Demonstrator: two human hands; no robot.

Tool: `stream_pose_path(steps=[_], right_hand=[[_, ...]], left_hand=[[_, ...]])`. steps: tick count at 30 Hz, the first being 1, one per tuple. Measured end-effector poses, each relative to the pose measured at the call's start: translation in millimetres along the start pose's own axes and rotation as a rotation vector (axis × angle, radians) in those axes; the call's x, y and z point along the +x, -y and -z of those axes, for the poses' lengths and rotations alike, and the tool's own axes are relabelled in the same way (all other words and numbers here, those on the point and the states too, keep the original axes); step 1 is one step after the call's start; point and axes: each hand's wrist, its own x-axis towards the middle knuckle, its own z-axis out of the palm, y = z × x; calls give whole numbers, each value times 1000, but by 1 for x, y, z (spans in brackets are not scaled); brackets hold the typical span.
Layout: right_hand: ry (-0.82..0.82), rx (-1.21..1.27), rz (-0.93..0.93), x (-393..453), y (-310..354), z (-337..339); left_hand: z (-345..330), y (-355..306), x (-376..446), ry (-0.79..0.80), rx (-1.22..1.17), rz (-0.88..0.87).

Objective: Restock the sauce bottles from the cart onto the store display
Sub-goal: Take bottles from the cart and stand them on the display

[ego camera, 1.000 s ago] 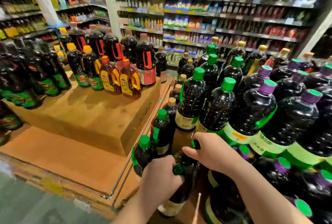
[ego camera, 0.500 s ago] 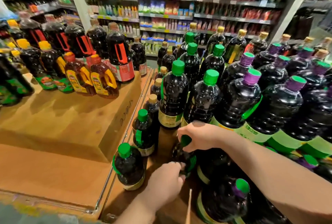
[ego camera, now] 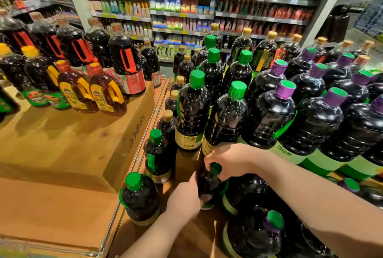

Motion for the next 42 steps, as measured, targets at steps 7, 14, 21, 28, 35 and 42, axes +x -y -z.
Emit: stream_pose_path(steps=[7, 14, 21, 28, 35, 42], right_hand=[[-112, -142, -130, -12, 19, 1], [-344, -40, -118, -33, 113, -27], [-132, -57, 34, -18, 173, -61], [-90, -272, 406, 14, 277, -71], [-101, -327, 763, 12, 438, -96], [28, -464, 1159, -4, 563, -157]], left_hand=[[-7, 3, 2, -16, 14, 4], [5, 23, -31, -65, -66, -63], [31, 73, -113, -33, -45, -79], [34, 150, -227, -136, -211, 223], [-11, 240, -379, -470, -259, 604], [-107, 263, -510, -647, -514, 1063]])
